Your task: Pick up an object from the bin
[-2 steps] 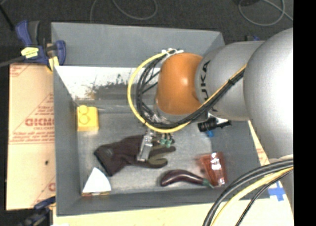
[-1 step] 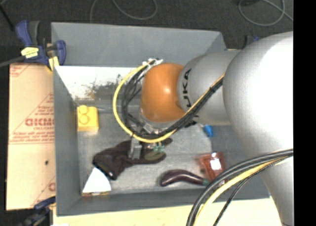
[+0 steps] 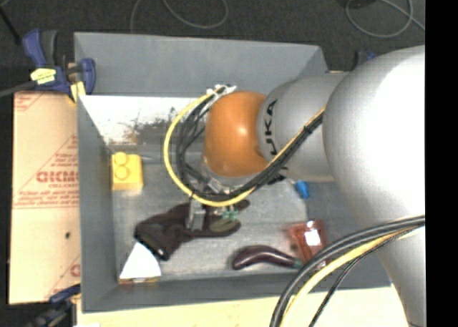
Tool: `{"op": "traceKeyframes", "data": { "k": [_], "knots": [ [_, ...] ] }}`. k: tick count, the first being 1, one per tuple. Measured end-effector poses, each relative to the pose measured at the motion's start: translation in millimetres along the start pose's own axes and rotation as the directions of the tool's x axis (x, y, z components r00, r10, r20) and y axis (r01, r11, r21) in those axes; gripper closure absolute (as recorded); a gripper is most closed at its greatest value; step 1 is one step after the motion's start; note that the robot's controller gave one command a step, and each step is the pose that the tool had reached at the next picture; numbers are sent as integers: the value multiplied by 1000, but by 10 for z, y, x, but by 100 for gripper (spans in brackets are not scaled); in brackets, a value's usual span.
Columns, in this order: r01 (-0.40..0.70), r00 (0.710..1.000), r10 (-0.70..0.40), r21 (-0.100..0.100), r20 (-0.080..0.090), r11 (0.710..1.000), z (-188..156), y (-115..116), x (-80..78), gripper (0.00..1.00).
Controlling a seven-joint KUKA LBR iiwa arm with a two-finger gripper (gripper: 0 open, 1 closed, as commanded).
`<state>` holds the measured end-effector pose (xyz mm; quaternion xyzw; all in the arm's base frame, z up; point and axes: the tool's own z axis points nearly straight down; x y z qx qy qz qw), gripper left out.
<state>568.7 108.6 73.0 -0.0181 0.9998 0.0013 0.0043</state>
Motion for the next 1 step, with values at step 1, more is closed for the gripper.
{"op": "traceKeyframes", "data": {
  "k": [1],
  "knots": [
    [8,1000,-8,0,3,1000,-1285,28,-102,100]
  ]
}}
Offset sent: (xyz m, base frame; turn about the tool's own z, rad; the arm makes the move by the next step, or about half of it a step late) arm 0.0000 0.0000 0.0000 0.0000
